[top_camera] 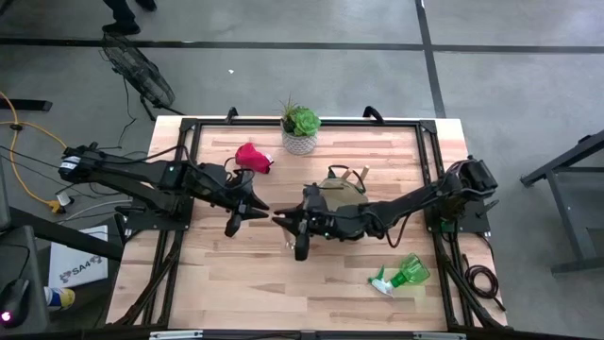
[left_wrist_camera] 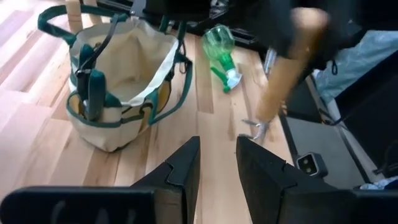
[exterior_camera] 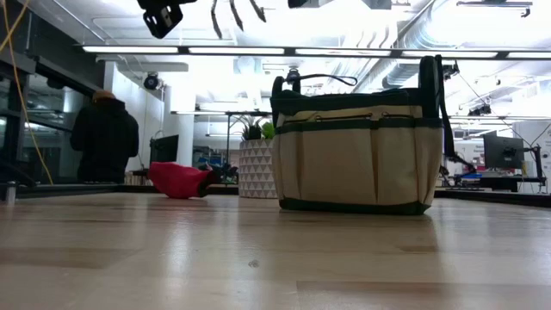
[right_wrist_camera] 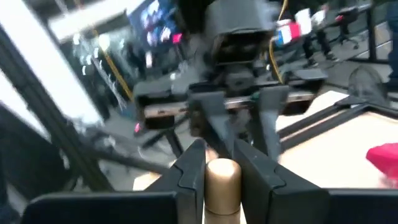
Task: Pick & Place Garden tools in Gardening bag
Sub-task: Put the brown hand rake into the gardening bag
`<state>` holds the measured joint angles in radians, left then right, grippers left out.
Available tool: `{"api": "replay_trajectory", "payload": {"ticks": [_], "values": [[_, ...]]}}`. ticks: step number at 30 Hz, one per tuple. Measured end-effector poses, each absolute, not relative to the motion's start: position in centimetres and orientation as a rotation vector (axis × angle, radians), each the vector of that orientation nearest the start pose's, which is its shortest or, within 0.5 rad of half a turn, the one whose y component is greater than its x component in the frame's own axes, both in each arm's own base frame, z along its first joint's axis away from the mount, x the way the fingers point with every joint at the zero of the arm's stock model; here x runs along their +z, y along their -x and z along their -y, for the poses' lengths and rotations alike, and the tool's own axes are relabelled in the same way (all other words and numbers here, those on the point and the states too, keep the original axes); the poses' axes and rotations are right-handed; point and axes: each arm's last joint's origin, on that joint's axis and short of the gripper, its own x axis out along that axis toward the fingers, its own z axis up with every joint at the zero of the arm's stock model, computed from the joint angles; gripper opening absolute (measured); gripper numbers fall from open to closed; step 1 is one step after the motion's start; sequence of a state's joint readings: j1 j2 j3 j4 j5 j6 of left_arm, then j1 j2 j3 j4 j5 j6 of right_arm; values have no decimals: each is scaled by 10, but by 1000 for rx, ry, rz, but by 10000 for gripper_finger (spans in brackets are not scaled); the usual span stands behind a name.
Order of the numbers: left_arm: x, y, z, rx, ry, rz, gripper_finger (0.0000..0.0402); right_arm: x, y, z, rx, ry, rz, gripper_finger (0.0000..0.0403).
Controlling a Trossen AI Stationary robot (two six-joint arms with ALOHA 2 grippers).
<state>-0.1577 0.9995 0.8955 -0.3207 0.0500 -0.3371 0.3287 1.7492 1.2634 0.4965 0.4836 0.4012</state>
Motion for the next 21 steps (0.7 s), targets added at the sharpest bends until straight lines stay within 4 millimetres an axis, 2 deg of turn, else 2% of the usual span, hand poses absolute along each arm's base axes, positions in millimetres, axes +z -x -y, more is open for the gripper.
{"api": "replay_trajectory", "payload": {"ticks": [7,9,12,17,21], "values": [[326,-194,32,-126,263,-463,101,266,-355,-130,-251,-529,259,56],[329,-188,31,-129,258,-451,101,264,-342,-135,-302,-512,301,56],[331,-181,30,-128,256,-445,101,264,-333,-140,-333,-454,301,56],[333,-179,29,-133,244,-432,101,261,-334,-136,-384,-343,228,56],[333,-179,29,-132,249,-433,101,269,-331,-127,-391,-276,171,56]]}}
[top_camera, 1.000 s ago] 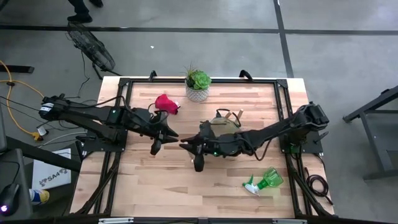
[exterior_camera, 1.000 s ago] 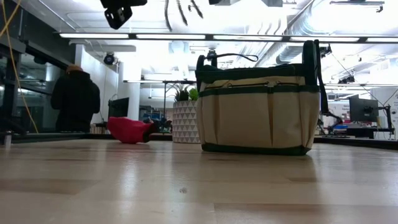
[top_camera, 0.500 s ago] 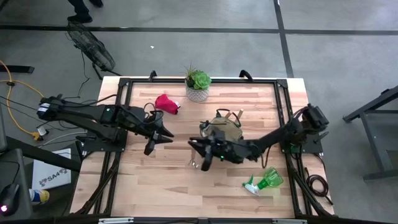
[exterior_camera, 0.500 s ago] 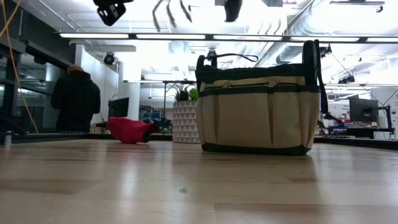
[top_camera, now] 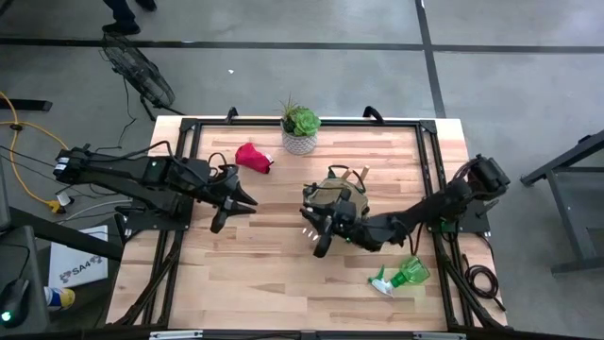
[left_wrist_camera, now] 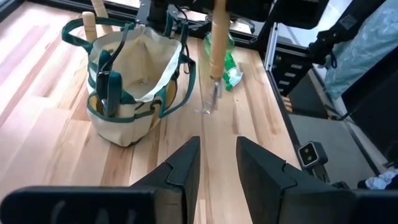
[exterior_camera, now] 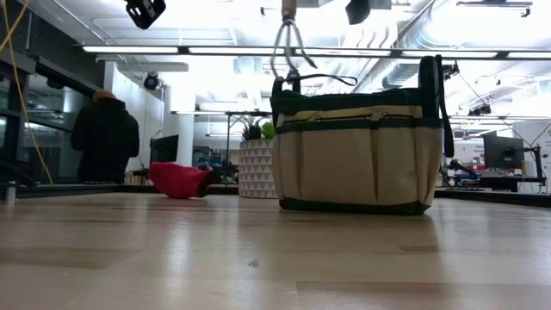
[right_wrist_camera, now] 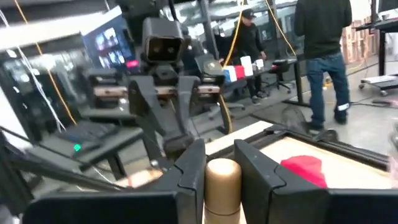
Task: Pick & Place Garden tools in Gardening bag
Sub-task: Put the brown hand rake into the gardening bag
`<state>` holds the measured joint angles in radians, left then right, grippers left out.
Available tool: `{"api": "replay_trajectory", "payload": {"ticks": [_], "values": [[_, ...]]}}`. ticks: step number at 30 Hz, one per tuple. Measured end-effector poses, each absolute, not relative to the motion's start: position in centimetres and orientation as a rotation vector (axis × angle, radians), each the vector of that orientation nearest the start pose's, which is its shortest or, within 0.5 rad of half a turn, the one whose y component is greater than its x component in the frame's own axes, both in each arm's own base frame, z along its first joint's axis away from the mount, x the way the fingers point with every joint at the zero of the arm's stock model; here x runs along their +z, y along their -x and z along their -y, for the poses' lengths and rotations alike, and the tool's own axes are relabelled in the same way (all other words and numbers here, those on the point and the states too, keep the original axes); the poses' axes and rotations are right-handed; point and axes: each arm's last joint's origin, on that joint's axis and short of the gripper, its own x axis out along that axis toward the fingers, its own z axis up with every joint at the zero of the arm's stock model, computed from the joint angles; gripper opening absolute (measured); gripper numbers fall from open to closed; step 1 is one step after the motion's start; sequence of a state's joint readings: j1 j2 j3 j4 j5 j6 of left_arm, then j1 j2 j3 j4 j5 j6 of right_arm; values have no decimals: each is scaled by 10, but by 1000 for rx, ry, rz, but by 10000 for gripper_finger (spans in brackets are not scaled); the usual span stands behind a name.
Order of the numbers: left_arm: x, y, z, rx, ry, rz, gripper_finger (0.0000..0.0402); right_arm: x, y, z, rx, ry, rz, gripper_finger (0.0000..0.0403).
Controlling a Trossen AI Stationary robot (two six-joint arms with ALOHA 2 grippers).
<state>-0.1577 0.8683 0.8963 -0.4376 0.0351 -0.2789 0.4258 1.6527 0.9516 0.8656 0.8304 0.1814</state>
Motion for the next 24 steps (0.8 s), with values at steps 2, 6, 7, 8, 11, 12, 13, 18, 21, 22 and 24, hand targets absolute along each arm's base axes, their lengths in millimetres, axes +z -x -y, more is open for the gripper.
{"api": "replay_trajectory", "payload": {"ticks": [2,6,7,8,11,12,13,18,21,22,24], "values": [[333,-179,29,-130,263,-433,101,274,-327,-122,-387,-246,134,56],[334,-179,30,-125,295,-426,101,286,-317,-112,-363,-215,51,56],[335,-179,30,-125,303,-417,101,286,-314,-110,-357,-210,21,56],[336,-180,30,-124,311,-406,101,285,-313,-108,-351,-209,-6,56],[337,-180,30,-124,318,-396,101,282,-313,-102,-321,-202,-64,56],[338,-181,30,-121,318,-386,101,282,-314,-101,-309,-202,-70,56],[339,-181,29,-114,319,-379,101,282,-315,-99,-296,-205,-75,56],[338,-181,28,-74,337,-377,101,280,-319,-87,-281,-193,-101,56],[338,-181,28,-71,337,-376,101,278,-322,-79,-235,-194,-125,56],[338,-181,28,-70,338,-376,101,277,-322,-76,-217,-198,-142,56],[338,-181,28,-69,344,-376,101,274,-324,-71,-201,-203,-176,56]]}}
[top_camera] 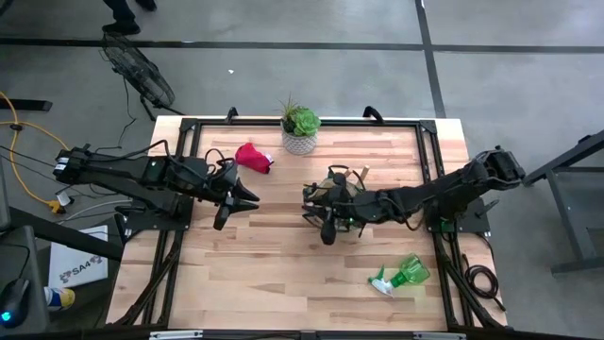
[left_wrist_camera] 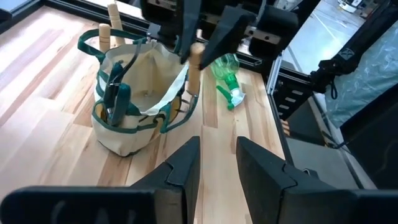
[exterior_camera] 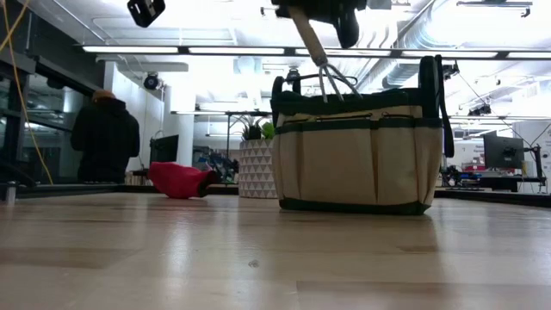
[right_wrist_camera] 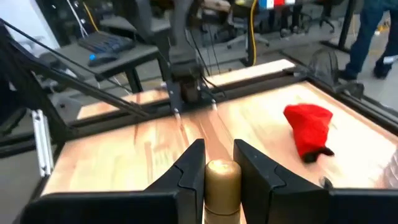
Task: Pick & Place Garden tools in Gardening bag
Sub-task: Put the brown hand rake into the gardening bag
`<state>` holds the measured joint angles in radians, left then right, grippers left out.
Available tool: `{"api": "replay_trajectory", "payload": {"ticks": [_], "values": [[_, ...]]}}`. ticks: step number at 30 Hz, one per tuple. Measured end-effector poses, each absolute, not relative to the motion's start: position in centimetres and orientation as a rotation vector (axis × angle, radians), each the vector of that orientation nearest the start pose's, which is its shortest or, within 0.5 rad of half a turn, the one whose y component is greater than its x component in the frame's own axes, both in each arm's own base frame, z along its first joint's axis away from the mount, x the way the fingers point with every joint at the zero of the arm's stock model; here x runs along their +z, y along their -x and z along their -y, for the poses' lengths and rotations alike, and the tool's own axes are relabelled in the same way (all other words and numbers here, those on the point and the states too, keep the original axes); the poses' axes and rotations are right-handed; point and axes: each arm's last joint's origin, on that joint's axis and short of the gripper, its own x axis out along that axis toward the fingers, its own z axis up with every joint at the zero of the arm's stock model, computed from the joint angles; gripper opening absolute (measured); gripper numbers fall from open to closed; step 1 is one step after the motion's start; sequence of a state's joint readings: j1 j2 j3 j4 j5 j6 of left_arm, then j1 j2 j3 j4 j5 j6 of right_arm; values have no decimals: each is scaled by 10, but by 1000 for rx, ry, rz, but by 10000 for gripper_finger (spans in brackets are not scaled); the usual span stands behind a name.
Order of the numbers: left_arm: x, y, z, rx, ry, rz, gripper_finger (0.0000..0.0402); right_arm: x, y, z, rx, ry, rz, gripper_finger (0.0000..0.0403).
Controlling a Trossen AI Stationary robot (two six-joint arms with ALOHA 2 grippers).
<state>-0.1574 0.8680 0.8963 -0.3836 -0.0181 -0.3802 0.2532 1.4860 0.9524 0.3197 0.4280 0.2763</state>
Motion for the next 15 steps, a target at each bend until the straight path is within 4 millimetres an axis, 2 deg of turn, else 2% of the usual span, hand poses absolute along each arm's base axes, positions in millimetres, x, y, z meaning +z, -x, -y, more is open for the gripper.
{"api": "replay_trajectory", "payload": {"ticks": [15], "values": [[338,-181,28,-56,360,-375,101,271,-329,-47,-174,-202,-210,56]]}}
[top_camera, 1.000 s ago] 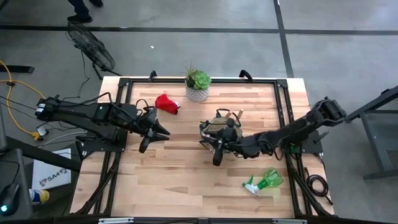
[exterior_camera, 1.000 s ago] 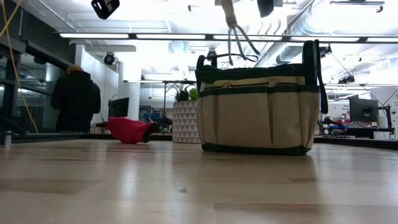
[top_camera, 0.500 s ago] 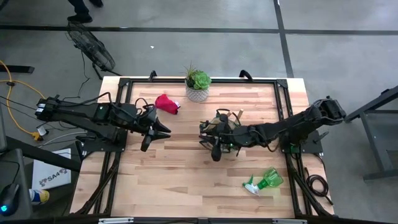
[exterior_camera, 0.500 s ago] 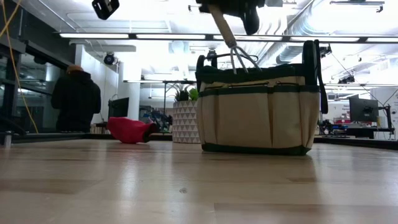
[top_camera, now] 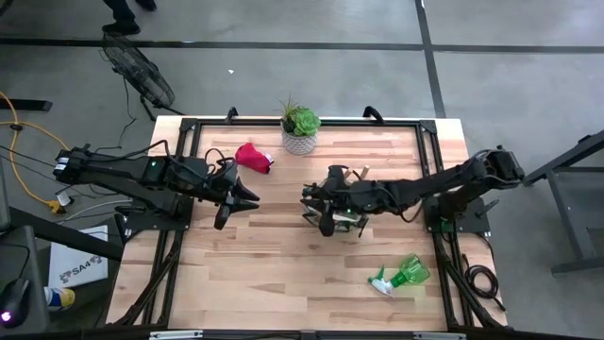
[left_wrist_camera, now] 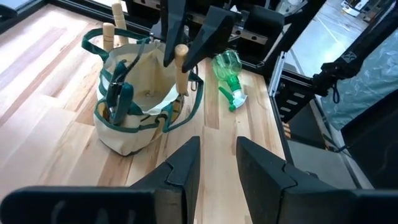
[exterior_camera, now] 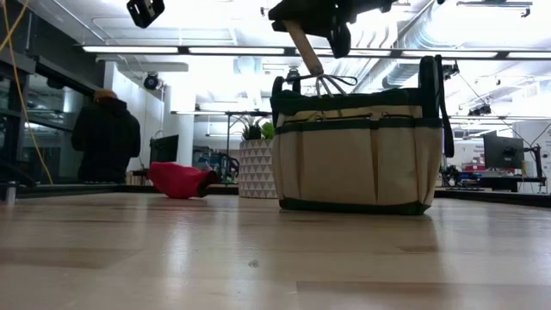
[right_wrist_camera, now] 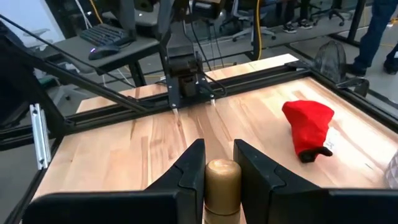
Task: Pick & Place Garden tools in Gardening bag
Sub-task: Put the brown hand rake into the gardening bag
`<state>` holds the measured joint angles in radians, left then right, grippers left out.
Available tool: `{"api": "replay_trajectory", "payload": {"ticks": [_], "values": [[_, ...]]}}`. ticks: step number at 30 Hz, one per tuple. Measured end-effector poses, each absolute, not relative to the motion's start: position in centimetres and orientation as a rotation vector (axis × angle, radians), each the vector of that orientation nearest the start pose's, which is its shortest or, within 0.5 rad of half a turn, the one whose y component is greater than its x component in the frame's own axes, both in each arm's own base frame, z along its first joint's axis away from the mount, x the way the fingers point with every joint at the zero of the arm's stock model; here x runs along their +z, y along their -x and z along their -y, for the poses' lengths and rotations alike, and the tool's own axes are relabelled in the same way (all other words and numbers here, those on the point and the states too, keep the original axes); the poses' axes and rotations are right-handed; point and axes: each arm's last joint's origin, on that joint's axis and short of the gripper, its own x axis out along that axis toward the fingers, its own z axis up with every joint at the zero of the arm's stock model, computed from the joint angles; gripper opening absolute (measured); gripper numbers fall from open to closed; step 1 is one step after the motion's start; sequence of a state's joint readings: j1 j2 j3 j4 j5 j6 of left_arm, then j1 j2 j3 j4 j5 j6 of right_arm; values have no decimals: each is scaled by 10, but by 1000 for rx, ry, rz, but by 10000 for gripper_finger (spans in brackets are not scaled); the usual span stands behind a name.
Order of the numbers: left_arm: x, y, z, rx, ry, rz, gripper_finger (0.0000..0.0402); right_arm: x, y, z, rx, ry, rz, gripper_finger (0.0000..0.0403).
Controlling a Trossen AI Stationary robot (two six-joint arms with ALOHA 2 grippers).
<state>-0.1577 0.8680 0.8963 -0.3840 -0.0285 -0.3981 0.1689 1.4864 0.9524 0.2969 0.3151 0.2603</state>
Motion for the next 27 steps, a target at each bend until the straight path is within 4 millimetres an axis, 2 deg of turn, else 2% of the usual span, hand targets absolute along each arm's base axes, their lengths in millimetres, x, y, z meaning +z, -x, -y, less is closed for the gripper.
{"api": "replay_trajectory", "payload": {"ticks": [6,27], "values": [[338,-181,28,-44,359,-372,101,268,-330,-43,-160,-214,-230,56],[338,-181,27,-37,356,-372,101,258,-332,-37,-286,-342,-257,56]]}}
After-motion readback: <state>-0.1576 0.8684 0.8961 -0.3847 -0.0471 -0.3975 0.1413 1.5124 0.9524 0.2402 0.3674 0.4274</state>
